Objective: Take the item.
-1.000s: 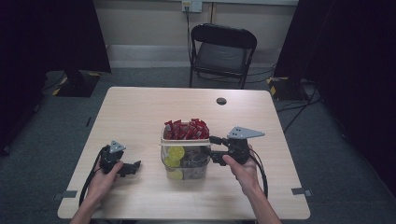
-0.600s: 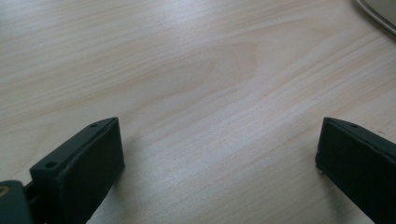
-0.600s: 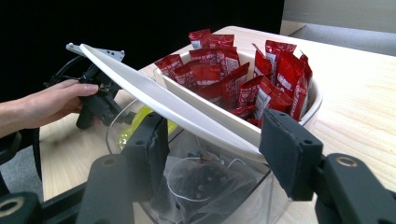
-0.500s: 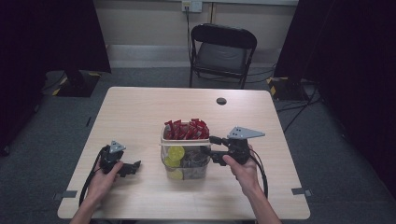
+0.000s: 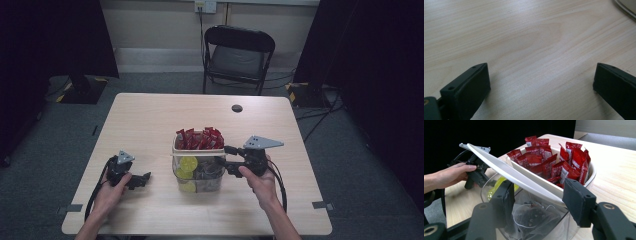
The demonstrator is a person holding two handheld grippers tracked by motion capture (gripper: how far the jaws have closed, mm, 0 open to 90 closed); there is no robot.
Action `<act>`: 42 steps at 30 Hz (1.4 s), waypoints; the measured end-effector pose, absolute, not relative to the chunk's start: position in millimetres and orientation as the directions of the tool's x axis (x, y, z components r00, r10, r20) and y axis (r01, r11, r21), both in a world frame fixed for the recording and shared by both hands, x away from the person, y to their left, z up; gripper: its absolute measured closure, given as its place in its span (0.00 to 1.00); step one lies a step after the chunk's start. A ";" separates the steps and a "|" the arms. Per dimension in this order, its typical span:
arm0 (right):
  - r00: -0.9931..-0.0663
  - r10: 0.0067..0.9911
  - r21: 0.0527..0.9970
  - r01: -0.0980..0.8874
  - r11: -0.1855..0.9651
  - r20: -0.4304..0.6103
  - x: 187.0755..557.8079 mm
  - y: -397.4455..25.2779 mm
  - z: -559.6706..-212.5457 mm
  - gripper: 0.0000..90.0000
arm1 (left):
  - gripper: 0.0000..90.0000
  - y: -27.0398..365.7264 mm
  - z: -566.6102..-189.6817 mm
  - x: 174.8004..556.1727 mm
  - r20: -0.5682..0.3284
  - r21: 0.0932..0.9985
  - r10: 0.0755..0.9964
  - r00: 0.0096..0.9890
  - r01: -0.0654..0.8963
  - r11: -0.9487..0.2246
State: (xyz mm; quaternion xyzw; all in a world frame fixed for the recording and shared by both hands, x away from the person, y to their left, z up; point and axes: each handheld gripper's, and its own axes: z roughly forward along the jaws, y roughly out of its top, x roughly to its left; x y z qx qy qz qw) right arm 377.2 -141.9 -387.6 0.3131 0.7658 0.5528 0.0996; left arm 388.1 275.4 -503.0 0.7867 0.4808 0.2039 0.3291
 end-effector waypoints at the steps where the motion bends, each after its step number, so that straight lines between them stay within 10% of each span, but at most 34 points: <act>1: -0.783 0.590 0.908 0.372 0.192 0.196 377.1 -141.9 -387.5 0.48 | 0.00 275.4 -503.1 388.1 0.003 0.714 0.891 0.454 0.623 -0.320; 42: -0.787 0.586 0.911 0.366 0.192 0.193 377.3 -141.3 -386.0 0.49 | 0.00 275.6 -502.9 388.1 0.005 0.713 0.890 0.456 0.622 -0.323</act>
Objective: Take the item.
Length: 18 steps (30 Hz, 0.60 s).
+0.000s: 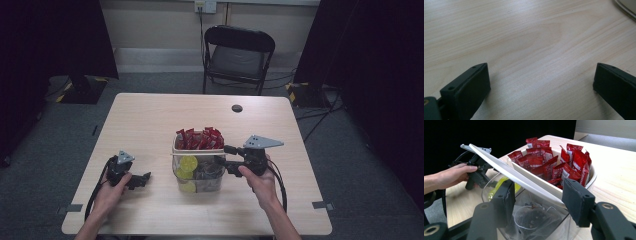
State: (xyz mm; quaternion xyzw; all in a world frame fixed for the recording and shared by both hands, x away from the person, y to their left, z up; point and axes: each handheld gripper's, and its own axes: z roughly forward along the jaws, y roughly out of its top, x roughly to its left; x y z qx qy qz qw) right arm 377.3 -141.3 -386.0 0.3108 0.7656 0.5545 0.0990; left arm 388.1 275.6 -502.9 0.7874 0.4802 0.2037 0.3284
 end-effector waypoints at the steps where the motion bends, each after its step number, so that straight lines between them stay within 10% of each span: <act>1: -0.787 0.586 0.911 0.366 0.192 0.193 377.3 -141.3 -385.9 0.49 | 0.00 275.5 -503.0 388.1 0.004 0.714 0.891 0.455 0.622 -0.321; 18: -0.787 0.586 0.912 0.363 0.189 0.192 377.1 -141.4 -385.1 0.50 | 0.00 275.4 -503.1 388.1 0.003 0.714 0.891 0.454 0.623 -0.320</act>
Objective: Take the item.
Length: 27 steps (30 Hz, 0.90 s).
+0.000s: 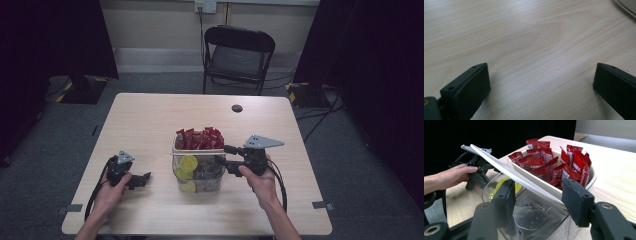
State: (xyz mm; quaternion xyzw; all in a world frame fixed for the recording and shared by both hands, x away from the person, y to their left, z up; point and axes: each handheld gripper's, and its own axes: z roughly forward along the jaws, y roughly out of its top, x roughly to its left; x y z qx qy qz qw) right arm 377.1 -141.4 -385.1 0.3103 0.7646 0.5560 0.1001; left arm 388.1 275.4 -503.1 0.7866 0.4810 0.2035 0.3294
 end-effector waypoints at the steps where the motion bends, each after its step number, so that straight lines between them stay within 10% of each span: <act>1: -0.787 0.586 0.912 0.363 0.189 0.192 377.1 -141.4 -385.0 0.50 | 0.00 275.5 -503.0 388.1 0.005 0.714 0.891 0.455 0.622 -0.321; 27: -0.791 0.583 0.916 0.355 0.187 0.187 375.9 -141.4 -383.9 0.51 | 0.00 275.4 -503.1 388.0 0.003 0.714 0.891 0.454 0.623 -0.320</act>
